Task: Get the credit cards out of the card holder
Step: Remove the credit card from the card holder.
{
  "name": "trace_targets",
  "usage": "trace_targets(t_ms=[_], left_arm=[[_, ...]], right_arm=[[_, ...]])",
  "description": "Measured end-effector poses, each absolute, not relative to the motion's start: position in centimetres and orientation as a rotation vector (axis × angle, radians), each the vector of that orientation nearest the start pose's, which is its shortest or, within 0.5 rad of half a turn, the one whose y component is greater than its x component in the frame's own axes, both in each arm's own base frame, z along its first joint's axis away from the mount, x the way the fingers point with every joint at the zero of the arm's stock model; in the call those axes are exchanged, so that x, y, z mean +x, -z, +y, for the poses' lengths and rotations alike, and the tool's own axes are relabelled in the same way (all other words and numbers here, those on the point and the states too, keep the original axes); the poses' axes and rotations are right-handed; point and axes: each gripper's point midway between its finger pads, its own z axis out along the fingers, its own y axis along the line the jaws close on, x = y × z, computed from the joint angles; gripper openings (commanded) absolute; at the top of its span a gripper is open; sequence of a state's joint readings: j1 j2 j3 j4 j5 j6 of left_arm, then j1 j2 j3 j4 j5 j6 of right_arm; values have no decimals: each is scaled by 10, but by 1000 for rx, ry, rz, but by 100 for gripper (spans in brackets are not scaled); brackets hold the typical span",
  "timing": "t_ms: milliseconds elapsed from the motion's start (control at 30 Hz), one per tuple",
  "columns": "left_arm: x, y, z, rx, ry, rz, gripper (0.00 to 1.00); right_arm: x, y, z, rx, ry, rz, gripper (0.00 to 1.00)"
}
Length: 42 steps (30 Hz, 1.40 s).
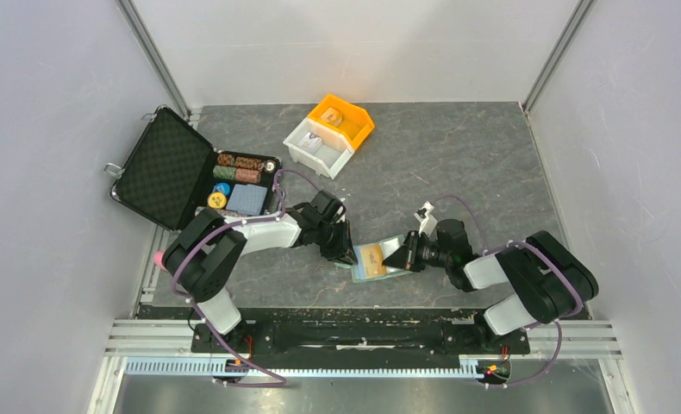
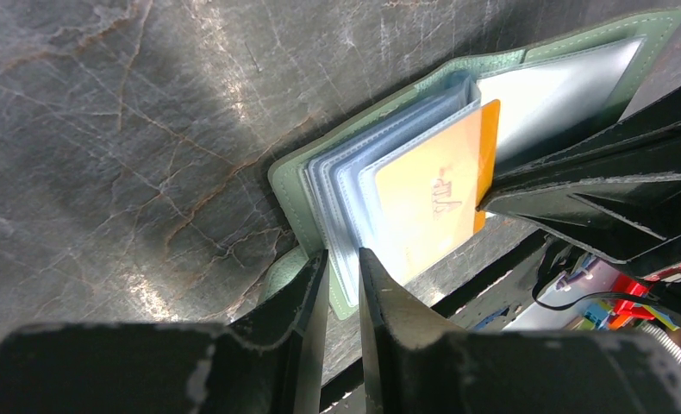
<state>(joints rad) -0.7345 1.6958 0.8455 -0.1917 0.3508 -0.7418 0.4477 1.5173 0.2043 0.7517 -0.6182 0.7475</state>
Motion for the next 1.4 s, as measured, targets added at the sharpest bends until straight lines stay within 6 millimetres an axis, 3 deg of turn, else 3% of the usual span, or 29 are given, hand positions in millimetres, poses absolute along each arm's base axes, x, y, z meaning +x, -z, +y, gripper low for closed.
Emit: trace_targets(t_ms=[500,800,1400], left_arm=[[201,-19,-299,141,872,2866,29],[202,-19,-298,191,817,2875,29],[202,-21,-299,191,814,2879,34]], right_arm=[[199,-22,212,-97,-1215,2368,0],[203,-24,199,-32,-1166,2381,0],[204,-35,193,-43,-1171,2359,0]])
